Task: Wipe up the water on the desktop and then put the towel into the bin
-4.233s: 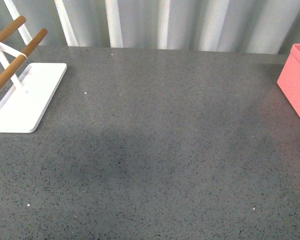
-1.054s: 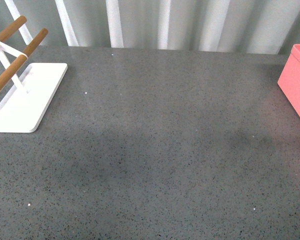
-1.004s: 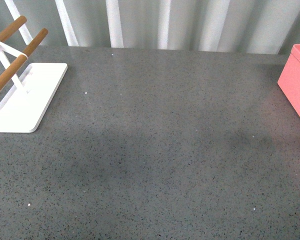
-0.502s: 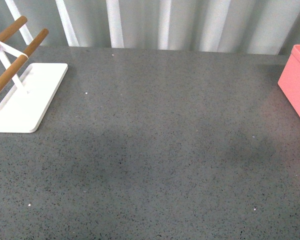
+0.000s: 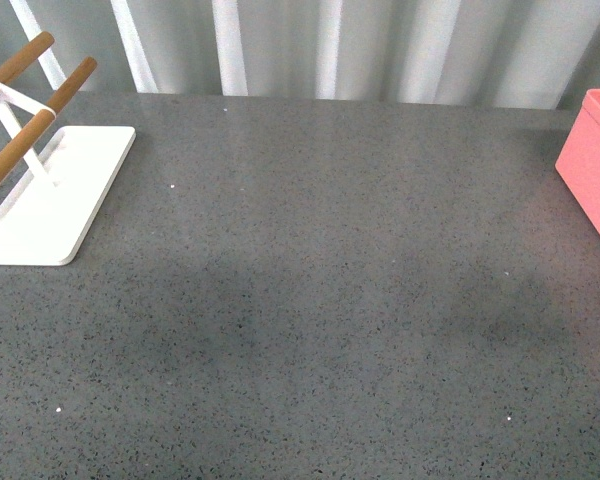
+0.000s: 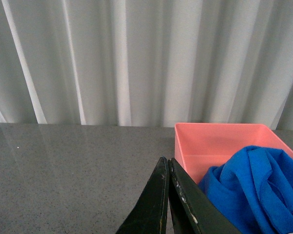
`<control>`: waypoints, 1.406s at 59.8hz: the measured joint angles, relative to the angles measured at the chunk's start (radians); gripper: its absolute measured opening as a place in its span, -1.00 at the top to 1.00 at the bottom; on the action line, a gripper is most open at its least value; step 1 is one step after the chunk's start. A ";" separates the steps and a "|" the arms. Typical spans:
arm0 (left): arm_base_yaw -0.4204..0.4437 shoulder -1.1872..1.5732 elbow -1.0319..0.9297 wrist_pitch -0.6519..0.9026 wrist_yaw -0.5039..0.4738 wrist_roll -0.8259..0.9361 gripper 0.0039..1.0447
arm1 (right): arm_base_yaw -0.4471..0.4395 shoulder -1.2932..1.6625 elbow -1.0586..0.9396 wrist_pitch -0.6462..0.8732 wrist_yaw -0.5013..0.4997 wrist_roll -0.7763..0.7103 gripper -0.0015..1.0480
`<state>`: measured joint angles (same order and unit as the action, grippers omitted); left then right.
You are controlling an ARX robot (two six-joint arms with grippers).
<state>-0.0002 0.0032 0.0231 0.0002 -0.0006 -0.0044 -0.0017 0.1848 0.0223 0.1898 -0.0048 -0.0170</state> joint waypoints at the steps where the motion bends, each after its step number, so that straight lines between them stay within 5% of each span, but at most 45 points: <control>1: 0.000 0.000 0.000 0.000 0.000 0.000 -0.87 | 0.000 -0.005 0.000 -0.004 0.000 0.000 0.94; 9: 0.000 0.000 0.000 0.000 0.000 0.000 -0.87 | 0.000 -0.141 0.000 -0.178 0.001 0.003 0.94; 30: 0.000 -0.001 0.000 0.000 0.000 0.000 -0.87 | 0.000 -0.180 0.000 -0.189 0.001 0.005 0.93; 61: 0.000 -0.001 0.000 0.000 0.000 0.000 -0.87 | 0.000 -0.181 0.000 -0.189 0.001 0.007 -0.90; 84: 0.000 -0.001 0.000 0.000 0.000 0.000 -0.87 | 0.000 -0.181 0.000 -0.189 0.001 0.007 -0.86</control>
<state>-0.0002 0.0021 0.0231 0.0002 -0.0006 -0.0044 -0.0017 0.0036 0.0223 0.0006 -0.0036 -0.0101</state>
